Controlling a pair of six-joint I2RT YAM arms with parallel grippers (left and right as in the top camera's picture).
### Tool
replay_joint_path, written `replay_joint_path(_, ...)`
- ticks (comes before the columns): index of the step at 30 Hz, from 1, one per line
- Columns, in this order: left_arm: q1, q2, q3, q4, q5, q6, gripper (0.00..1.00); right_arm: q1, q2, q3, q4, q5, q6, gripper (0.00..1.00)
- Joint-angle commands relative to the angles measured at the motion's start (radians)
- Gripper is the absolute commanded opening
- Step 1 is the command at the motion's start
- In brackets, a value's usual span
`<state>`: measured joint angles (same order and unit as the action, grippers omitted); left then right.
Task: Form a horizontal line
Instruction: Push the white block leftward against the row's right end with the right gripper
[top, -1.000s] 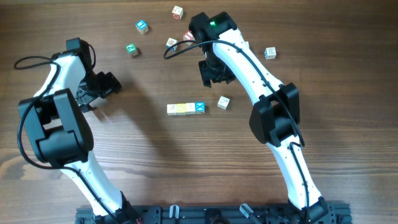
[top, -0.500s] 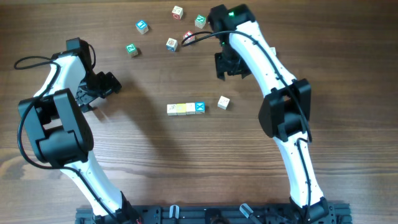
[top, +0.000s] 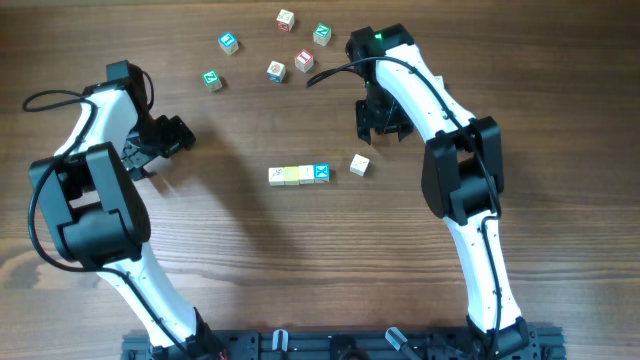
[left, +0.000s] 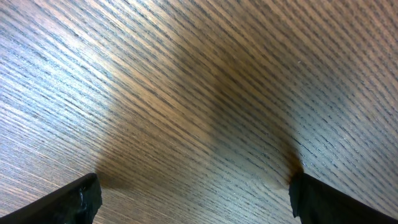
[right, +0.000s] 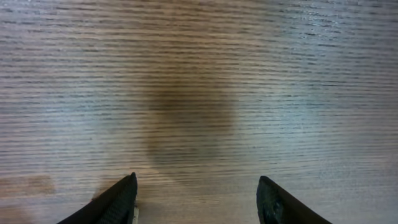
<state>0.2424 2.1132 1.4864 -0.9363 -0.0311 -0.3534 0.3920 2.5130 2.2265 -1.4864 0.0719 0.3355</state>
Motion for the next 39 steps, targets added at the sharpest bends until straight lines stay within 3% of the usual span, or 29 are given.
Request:
replay_joint_path(1, 0.001, 0.017, 0.012, 0.002, -0.001, 0.001, 1.00, 0.002, -0.016, -0.009, 0.007, -0.002, 0.008, 0.63)
replay_joint_path(7, 0.001, 0.017, 0.012, 0.002, -0.001, 0.001, 1.00, 0.001, -0.016, -0.009, 0.009, -0.002, 0.008, 0.66)
replay_joint_path(11, 0.001, 0.017, 0.012, 0.002, -0.001, 0.001, 1.00, -0.005, -0.024, -0.009, -0.014, -0.002, 0.002, 0.46)
replay_joint_path(17, 0.001, 0.017, 0.012, 0.002, -0.001, 0.001, 1.00, -0.008, -0.037, -0.009, -0.059, -0.005, -0.021, 0.51)
replay_joint_path(23, 0.001, 0.017, 0.012, 0.002, -0.001, 0.001, 1.00, -0.003, -0.036, -0.009, -0.071, -0.179, -0.021, 0.45)
replay_joint_path(39, 0.001, 0.017, 0.012, 0.002, -0.001, 0.001, 1.00, 0.047, -0.036, -0.009, -0.087, -0.195, -0.018, 0.46)
